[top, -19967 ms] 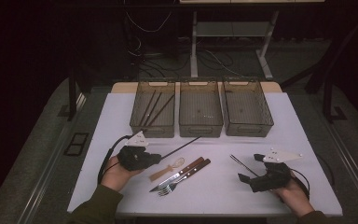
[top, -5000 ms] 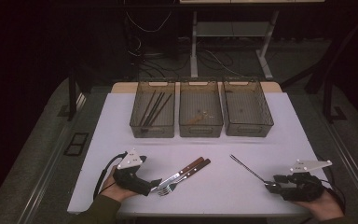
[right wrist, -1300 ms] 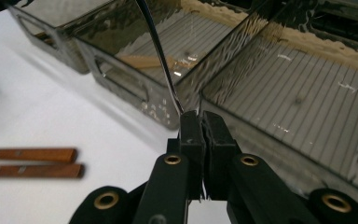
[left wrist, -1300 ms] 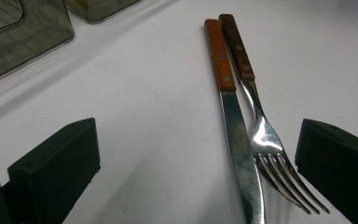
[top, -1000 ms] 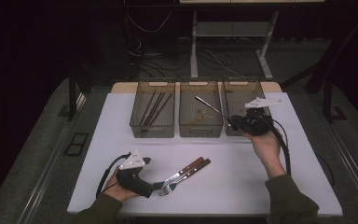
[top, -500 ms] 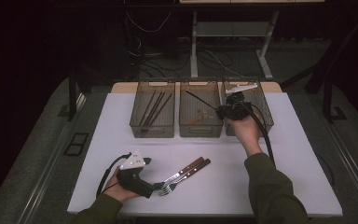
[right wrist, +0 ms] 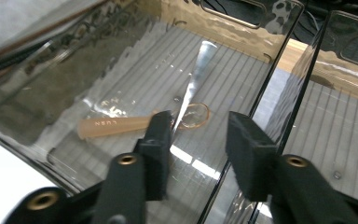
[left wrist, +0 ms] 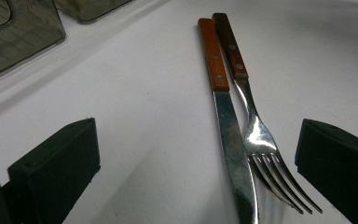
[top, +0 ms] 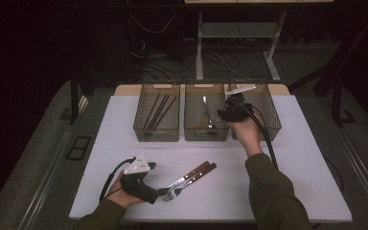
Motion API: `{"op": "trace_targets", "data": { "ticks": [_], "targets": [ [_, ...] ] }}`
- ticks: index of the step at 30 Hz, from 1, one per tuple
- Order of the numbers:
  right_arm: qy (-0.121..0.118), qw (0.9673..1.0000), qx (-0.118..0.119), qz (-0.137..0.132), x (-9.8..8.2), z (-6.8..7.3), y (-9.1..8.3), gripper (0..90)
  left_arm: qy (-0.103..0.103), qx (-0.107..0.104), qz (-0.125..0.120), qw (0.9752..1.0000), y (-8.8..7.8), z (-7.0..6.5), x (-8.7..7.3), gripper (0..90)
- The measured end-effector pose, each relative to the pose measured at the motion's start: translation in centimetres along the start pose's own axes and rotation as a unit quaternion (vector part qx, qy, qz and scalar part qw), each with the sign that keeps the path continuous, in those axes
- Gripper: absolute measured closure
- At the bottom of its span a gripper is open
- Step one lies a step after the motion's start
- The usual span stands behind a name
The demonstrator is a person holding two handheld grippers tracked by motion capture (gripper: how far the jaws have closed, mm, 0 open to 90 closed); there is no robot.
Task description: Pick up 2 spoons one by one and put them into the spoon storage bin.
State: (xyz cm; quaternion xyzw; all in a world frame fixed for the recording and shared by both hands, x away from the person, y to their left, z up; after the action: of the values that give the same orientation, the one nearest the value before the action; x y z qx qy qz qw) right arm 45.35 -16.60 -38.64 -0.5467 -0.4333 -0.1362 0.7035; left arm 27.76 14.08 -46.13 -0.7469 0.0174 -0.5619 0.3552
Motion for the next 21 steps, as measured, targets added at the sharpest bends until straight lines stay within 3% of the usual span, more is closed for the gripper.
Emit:
{"op": "trace_targets", "data": {
  "ticks": [4, 7, 14, 17, 21],
  "targets": [
    [0.004, 0.9998, 0.017, -0.011, -0.1, -0.1, -0.7, 46.2, 0.000, 0.000, 0.001, 1.0000, 0.0, 0.0, 0.0, 0.0],
    [-0.014, 0.9994, 0.026, -0.020, -0.1, 0.0, -1.5, 42.4, -0.001, 0.001, 0.001, 1.0000, 0.0, 0.1, 0.0, 0.0],
    [-0.029, 0.9962, 0.067, -0.048, -0.7, 0.1, -3.6, 32.7, -0.001, 0.005, 0.001, 1.0000, 0.0, 0.1, 0.0, 0.0],
    [-0.033, 0.9961, 0.053, -0.062, -1.4, 0.5, -4.4, 28.7, -0.003, 0.009, 0.003, 1.0000, 0.0, 0.1, 0.0, 0.0],
    [-0.031, 0.9937, 0.074, -0.079, -2.7, 0.7, -5.5, 21.1, -0.003, 0.011, 0.007, 0.9999, -0.1, 0.1, 0.0, 0.0]
  ]
}}
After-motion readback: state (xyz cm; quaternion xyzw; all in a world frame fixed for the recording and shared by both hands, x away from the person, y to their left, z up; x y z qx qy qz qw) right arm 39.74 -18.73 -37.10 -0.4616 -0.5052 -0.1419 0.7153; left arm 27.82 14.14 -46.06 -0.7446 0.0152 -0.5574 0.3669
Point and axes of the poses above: each handheld gripper's, and its own axes: y roughly forward along the jaws, x roughly out of its top, z roughly to its left, the point moved 3 cm from there along y, roughly forward along the jaws, and after that the axes turned 2 degrees about -z, right-handed, at the moved point
